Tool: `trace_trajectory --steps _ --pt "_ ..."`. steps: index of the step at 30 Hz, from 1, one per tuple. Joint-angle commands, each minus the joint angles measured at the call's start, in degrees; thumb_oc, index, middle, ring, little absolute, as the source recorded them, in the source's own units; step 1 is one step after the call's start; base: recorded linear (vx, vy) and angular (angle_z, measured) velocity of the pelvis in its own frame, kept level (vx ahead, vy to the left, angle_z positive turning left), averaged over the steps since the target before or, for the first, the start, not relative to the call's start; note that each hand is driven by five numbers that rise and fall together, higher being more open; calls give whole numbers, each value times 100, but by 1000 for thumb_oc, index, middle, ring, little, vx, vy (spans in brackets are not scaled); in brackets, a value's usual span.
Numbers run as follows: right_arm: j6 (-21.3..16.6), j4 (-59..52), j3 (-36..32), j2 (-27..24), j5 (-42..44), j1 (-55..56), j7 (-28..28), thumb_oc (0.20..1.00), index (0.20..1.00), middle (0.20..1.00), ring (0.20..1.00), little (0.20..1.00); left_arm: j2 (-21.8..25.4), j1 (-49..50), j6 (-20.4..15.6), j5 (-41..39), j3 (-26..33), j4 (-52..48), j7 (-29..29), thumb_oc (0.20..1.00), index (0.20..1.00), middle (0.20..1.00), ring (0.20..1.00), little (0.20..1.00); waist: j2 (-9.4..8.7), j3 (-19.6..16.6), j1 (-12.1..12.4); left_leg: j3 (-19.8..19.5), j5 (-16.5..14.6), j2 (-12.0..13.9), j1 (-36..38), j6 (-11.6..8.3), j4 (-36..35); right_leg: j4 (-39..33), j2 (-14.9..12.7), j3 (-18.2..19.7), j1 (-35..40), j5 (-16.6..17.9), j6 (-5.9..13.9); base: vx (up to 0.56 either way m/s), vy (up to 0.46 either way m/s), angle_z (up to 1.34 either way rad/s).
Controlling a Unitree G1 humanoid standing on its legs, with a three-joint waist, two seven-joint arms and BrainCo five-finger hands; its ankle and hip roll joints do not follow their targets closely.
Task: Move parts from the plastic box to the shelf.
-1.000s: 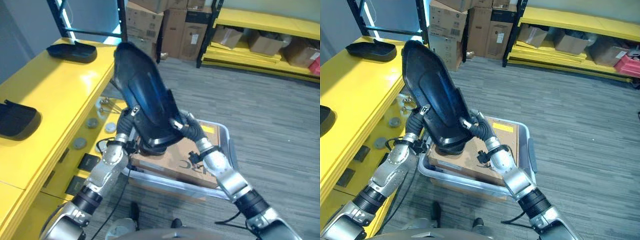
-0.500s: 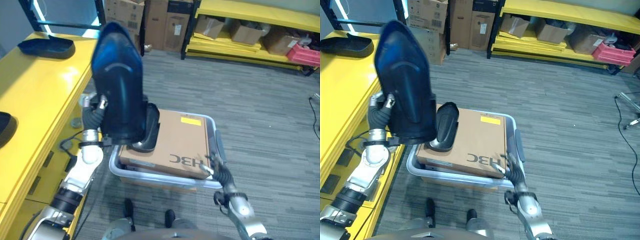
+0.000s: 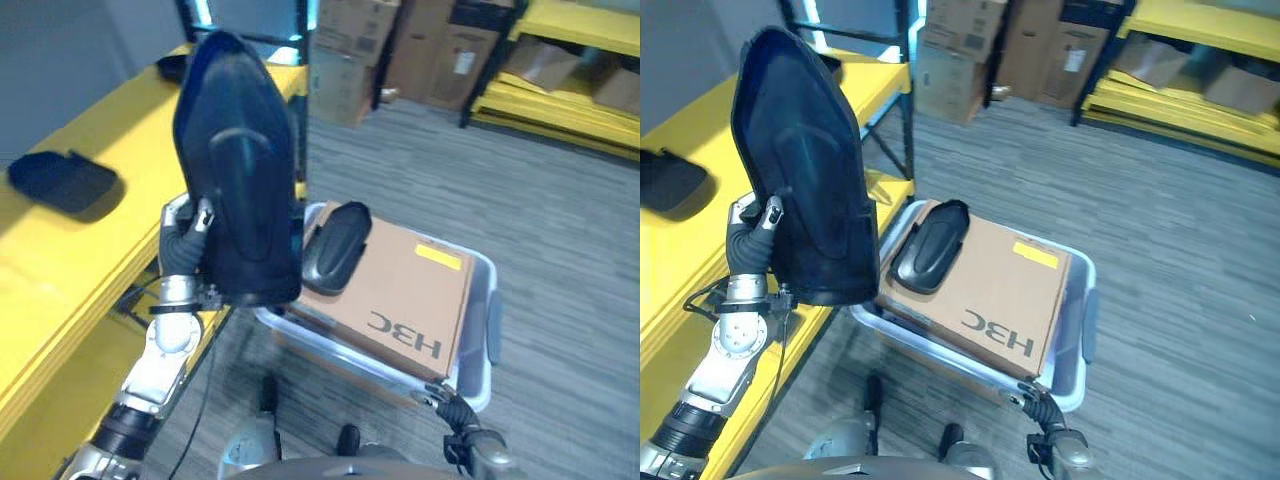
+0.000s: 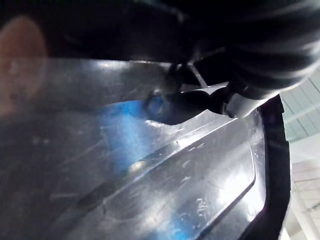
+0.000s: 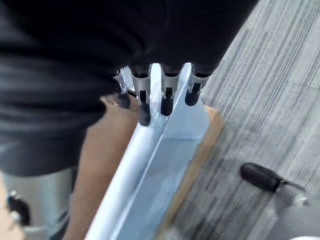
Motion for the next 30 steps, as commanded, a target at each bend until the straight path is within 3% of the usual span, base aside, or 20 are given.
trace_trajectory --steps 1,4,6,8,13,15,17,20,22,23,26,28,30 --pt "638 654 219 518 -341 -141 335 1000 1000 1000 1000 1000 208 -282 -508 -259 672 -301 -182 200 200 200 200 200 83 98 -5 261 685 554 277 -452 183 259 -105 418 -293 -108 341 -38 161 157" --pt "1125 1112 253 502 -434 -305 680 1000 1000 1000 1000 1000 202 -175 -577 -125 685 -296 117 200 200 200 200 200 17 16 -37 387 545 826 462 -484 658 421 -315 303 -361 -139 325 -30 200 98" --pt "1535 1322 238 447 -472 -377 951 1000 1000 1000 1000 1000 202 -236 -505 -98 695 -276 175 200 200 200 200 200 21 -66 -112 776 641 1045 584 -536 965 496 -428 47 -379 -152 279 -30 225 65" --pt "1687 1512 234 411 -541 -411 1084 1000 1000 1000 1000 1000 217 -299 -395 -45 712 -293 174 200 200 200 200 200 57 -187 -163 1103 722 1186 718 -613 953 497 -518 -223 -356 -163 285 15 261 160" --pt "1825 1772 111 316 -368 -603 1002 1000 1000 1000 1000 1000 342 -194 -70 -115 770 -609 121 200 200 200 200 200 157 -454 10 1196 548 922 868 -555 274 486 -768 -523 -226 -114 454 72 321 149" --pt "2014 1764 25 295 -381 -700 852 1000 1000 1000 1000 1000 424 -149 -32 -213 825 -719 36 200 200 200 200 200 170 -528 149 1114 387 748 822 -406 115 733 -897 -602 -167 -222 528 104 314 53" --pt "1968 1751 27 347 -815 -815 623 1000 1000 1000 1000 1000 550 -202 -54 -376 766 -782 -151 200 200 200 200 200 211 -549 268 950 326 558 746 -227 3 1370 -1143 -592 -254 -325 550 132 257 47" --pt "2171 1752 -38 389 -546 -1028 194 1000 1000 1000 1000 1000 631 -451 -2 -448 465 -778 -354 200 200 200 200 200 221 -432 254 625 168 374 745 -17 -61 2405 -1470 -205 -689 -99 652 160 136 70" --pt "2216 1780 -72 378 -494 -1125 -38 1000 1000 1000 1000 1000 643 -672 -9 -437 180 -683 -333 200 200 200 200 200 214 -339 71 144 94 233 783 -19 -79 2092 -1074 486 -971 -182 672 138 -45 57" --pt "2148 1803 -79 394 -431 -1115 -161 1000 1000 1000 1000 1000 647 -796 -9 -489 8 -614 -284 200 200 200 200 200 219 -297 -50 -16 180 208 761 -14 -90 1574 -871 728 -1062 -14 615 67 -120 92" --pt "2047 1835 -105 458 -367 -1078 -226 1000 1000 1000 1000 1000 702 -1040 127 -673 -249 -538 -156 200 200 200 200 200 143 -299 -266 -336 12 100 883 -13 -158 741 -904 1254 -1302 617 824 96 -147 124" --pt "2090 1827 -67 478 -428 -1032 -224 1000 1000 1000 1000 1000 643 -1147 392 -824 -331 -490 -199 200 200 200 200 200 126 -309 -372 -489 -23 112 887 -19 -158 503 -785 1522 -1272 641 890 104 -205 93" --pt "2107 1835 -42 502 -537 -988 -74 1000 1000 1000 1000 1000 596 -1169 599 -976 -357 -416 -201 200 200 200 200 200 105 -336 -375 -476 4 145 914 -56 -158 408 -774 1498 -1194 645 914 80 -213 77"
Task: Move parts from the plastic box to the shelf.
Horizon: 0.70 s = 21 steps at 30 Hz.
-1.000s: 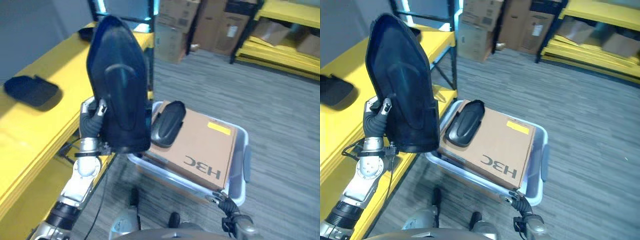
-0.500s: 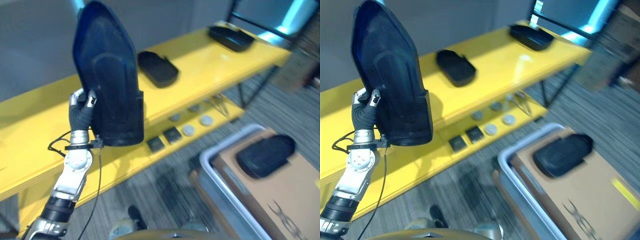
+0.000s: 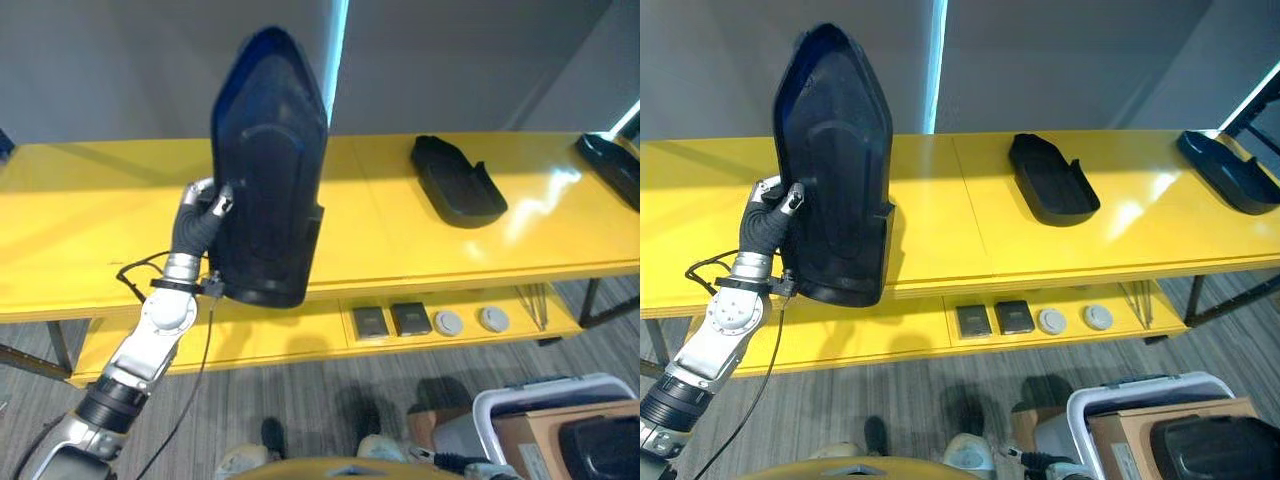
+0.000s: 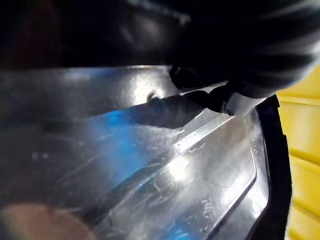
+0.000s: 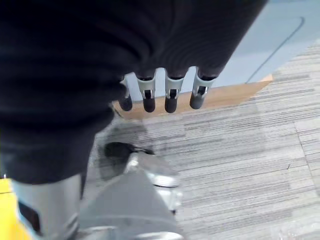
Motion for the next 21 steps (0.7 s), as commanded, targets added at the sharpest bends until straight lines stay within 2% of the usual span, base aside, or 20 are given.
trace_trajectory --steps 1,2,5,7,9,12,17,21 --pt "23 64 113 53 115 -5 124 1000 1000 1000 1000 1000 -206 -438 124 -545 125 -265 75 200 200 200 200 200 117 15 -6 83 -100 879 152 -803 -8 210 265 -279 378 136 130 126 -251 50" --pt "118 9 145 58 184 90 214 1000 1000 1000 1000 1000 -306 -432 361 -544 126 -74 216 200 200 200 200 200 90 -46 -38 129 -109 902 183 -833 -8 46 334 -315 553 77 78 181 -277 14" --pt "153 -40 123 14 743 229 91 1000 1000 1000 1000 1000 -513 -527 675 -542 150 207 419 200 200 200 200 200 75 -131 -116 184 -125 929 229 -871 -8 -125 437 -290 717 4 -4 156 -153 -7" --pt "178 -98 -3 -37 947 305 236 1000 1000 1000 1000 1000 -599 -648 698 -651 190 405 512 200 200 200 200 200 96 -161 -199 244 -120 947 239 -906 -8 -145 472 -266 736 -39 -32 118 -79 -26" --pt "307 -212 15 -64 569 454 470 1000 1000 1000 1000 1000 -622 -908 755 -693 266 896 634 200 200 200 200 200 126 -164 -353 340 -105 950 234 -933 -8 -145 520 -161 714 -71 -51 102 -50 -30" --pt "337 -249 118 -71 463 586 629 1000 1000 1000 1000 1000 -594 -1134 746 -744 285 1339 702 200 200 200 200 200 155 -142 -460 425 -94 892 189 -925 -8 -145 547 -117 667 -78 -50 46 -25 -21" --pt "303 -338 251 -152 277 771 943 1000 1000 1000 1000 1000 -410 -1686 1155 -506 438 2587 822 200 200 200 200 200 238 -73 -701 539 -39 869 76 -942 -8 -145 623 86 531 -118 -80 50 -1 -14" --pt "192 -415 373 -250 287 745 943 1000 1000 1000 1000 1000 -238 -2041 1375 -588 489 3329 804 200 200 200 200 200 298 14 -800 610 49 909 -62 -978 -8 -145 653 212 441 -157 -116 10 25 -20"
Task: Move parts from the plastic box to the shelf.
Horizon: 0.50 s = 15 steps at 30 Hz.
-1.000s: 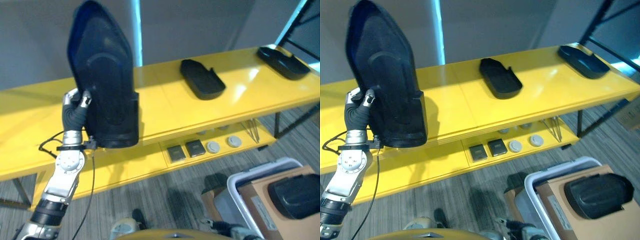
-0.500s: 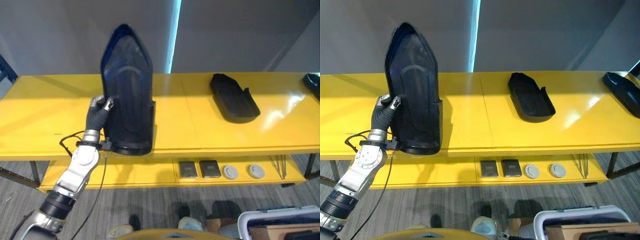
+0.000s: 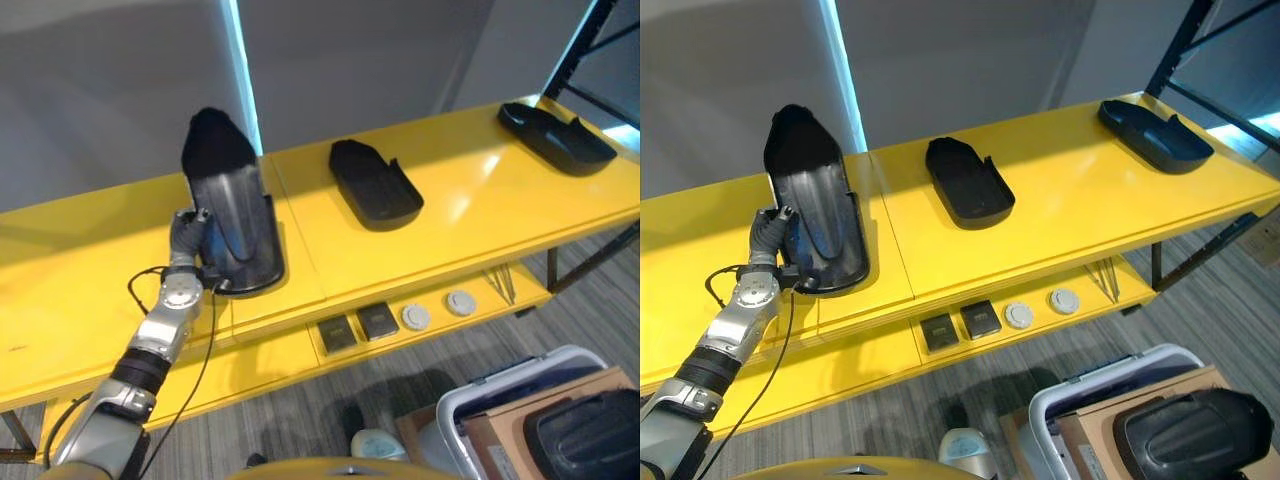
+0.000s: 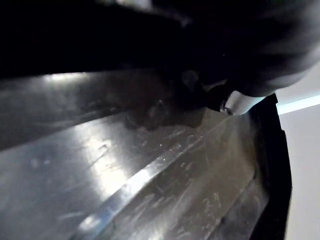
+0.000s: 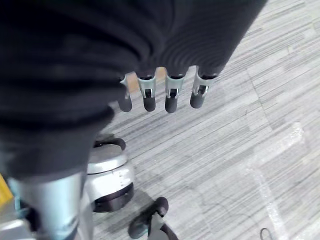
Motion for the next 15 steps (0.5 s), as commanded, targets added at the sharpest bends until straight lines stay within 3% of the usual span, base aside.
trace_trajectory --steps 1,7,15 --pt "-94 44 216 -135 -57 -267 117 1000 1000 1000 1000 1000 327 -858 -50 84 295 151 140 200 200 200 200 200 -35 183 -23 68 121 118 -398 -169 -8 16 -227 45 271 -430 345 -36 28 -9" --pt "-117 -120 379 -299 123 -650 144 1000 1000 1000 1000 1000 512 -1206 6 -132 246 671 125 200 200 200 200 200 8 558 -55 23 270 152 -698 -216 -8 16 -192 182 63 -450 258 -81 21 -10" --pt "-141 -316 543 -355 318 -927 139 1000 1000 1000 1000 1000 592 -1422 98 -68 190 1148 310 200 200 200 200 200 31 758 -84 -10 352 201 -795 -274 0 16 -185 238 -87 -422 229 -20 5 0"
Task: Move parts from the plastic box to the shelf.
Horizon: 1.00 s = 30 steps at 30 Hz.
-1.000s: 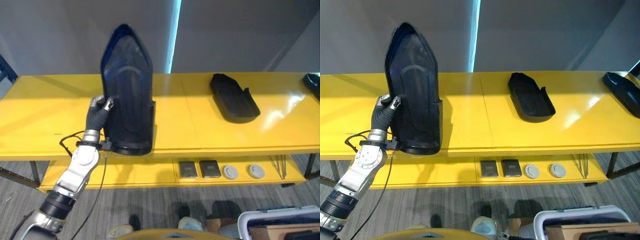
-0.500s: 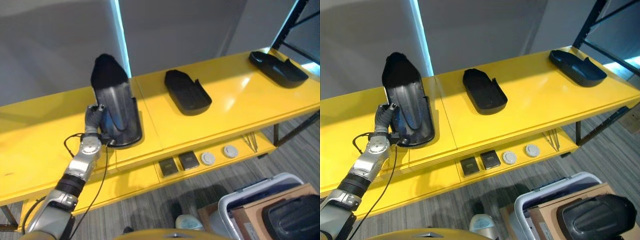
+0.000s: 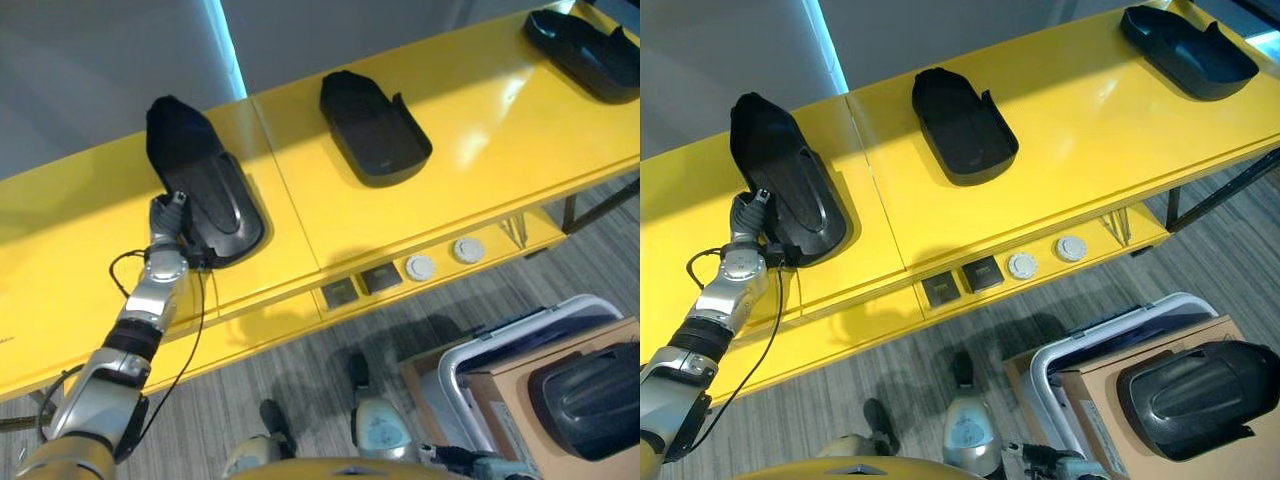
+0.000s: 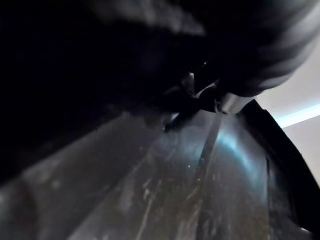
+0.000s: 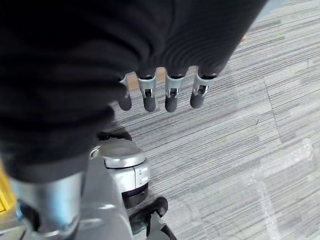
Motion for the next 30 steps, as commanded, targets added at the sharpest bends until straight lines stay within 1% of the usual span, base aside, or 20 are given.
trace_trajectory --steps 1,2,3,4,5,6,7,9,11,16,19,20,25,26,28,29,30 --pt "18 34 298 39 231 -58 37 1000 1000 1000 1000 1000 433 -633 -59 175 4 534 246 200 200 200 200 200 -132 72 -87 -139 175 288 -330 -293 11 16 -140 69 473 -676 225 0 0 0" --pt "26 5 307 44 232 -50 25 1000 1000 1000 1000 1000 452 -633 -26 179 3 565 250 228 228 228 228 228 -130 68 -86 -129 201 301 -344 -298 12 16 -132 77 453 -662 219 0 0 0" --pt "39 -18 307 47 237 -41 13 1000 1000 1000 1000 1000 458 -624 -6 179 2 602 207 476 476 476 476 476 -132 75 -87 -125 202 308 -339 -301 20 16 -133 75 462 -667 219 0 0 0" --pt "57 -36 303 49 238 -33 3 1000 1000 1000 1000 1000 469 -617 65 209 0 616 151 555 555 555 555 555 -135 73 -83 -120 205 318 -342 -305 29 16 -133 75 462 -668 219 35 -7 -2" --pt "67 -48 298 47 229 -28 1 1000 1000 1000 1000 1000 485 -605 106 257 -13 627 145 812 812 812 812 812 -140 88 -82 -123 208 324 -338 -307 40 16 -135 71 475 -670 219 40 -5 -3" --pt "46 -27 285 41 205 -13 19 1000 1000 1000 1000 1000 527 -607 198 317 -24 651 76 1000 1000 1000 1000 1000 -144 114 -82 -118 201 336 -327 -313 59 16 -146 52 511 -693 226 35 -2 -2" --pt "37 -19 273 36 194 -4 19 1000 1000 1000 1000 1000 569 -615 266 334 -31 649 40 1000 1000 1000 1000 1000 -142 121 -78 -113 209 344 -328 -318 64 16 -143 47 518 -696 225 0 0 0" --pt "15 8 270 28 219 -4 13 1000 1000 1000 1000 1000 607 -634 291 383 -45 683 -6 1000 1000 1000 1000 1000 -140 131 -71 -110 219 354 -338 -328 74 16 -144 42 525 -702 226 0 0 0" --pt "7 24 228 5 207 11 23 1000 1000 1000 1000 1000 733 -652 441 411 -79 665 -168 1000 1000 1000 1000 1000 -136 137 -61 -100 235 368 -343 -335 91 16 -143 34 547 -709 226 0 0 0" --pt "-40 75 148 -18 141 76 73 1000 1000 1000 1000 1000 982 -577 523 505 -48 672 -269 1000 1000 1000 1000 1000 -116 122 -3 -92 263 387 -332 -352 123 16 -159 -31 636 -734 232 0 0 0" --pt "-57 89 128 -1 136 116 61 1000 1000 1000 1000 1000 1008 -495 399 362 3 678 -493 1000 1000 1000 1000 1000 -111 82 25 -75 268 403 -299 -354 134 16 -166 -61 703 -753 232 0 0 0" --pt "-33 96 122 7 115 115 65 1000 1000 1000 1000 1000 971 -431 267 161 39 630 -587 1000 1000 1000 1000 1000 -108 62 45 -71 269 408 -278 -356 137 16 -170 -77 739 -758 231 21 5 4" --pt "-42 156 90 55 4 165 90 1000 1000 1000 1000 1000 782 -213 -27 -328 156 302 -765 1000 1000 1000 1000 1000 -101 -24 105 -61 261 420 -200 -366 136 16 -172 -138 863 -797 233 6 -1 1" --pt "-42 183 88 95 -2 184 70 1000 1000 1000 1000 1000 664 -131 -65 -487 216 106 -855 1000 1000 1000 1000 1000 -100 -78 134 -57 250 424 -167 -366 133 16 -170 -166 912 -819 229 23 -3 3" --pt "-44 226 58 152 -43 219 53 1000 1000 1000 1000 1000 466 -30 -301 -925 283 -234 -935 1000 1000 1000 1000 1000 -104 -169 173 -55 232 427 -102 -364 127 16 -171 -206 987 -839 234 26 -4 5" --pt "-43 259 48 166 -49 223 58 1000 1000 1000 1000 1000 363 22 -357 -1095 324 -445 -957 1000 1000 1000 1000 1000 -104 -213 198 -48 224 434 -71 -366 128 16 -172 -231 1032 -853 231 14 1 5" --pt "-68 311 11 195 -85 241 69 1000 1000 1000 1000 1000 234 130 -498 -981 371 -789 -888 1000 1000 1000 1000 1000 -108 -285 234 -30 216 442 -27 -371 130 16 -176 -274 1099 -870 227 5 4 6"
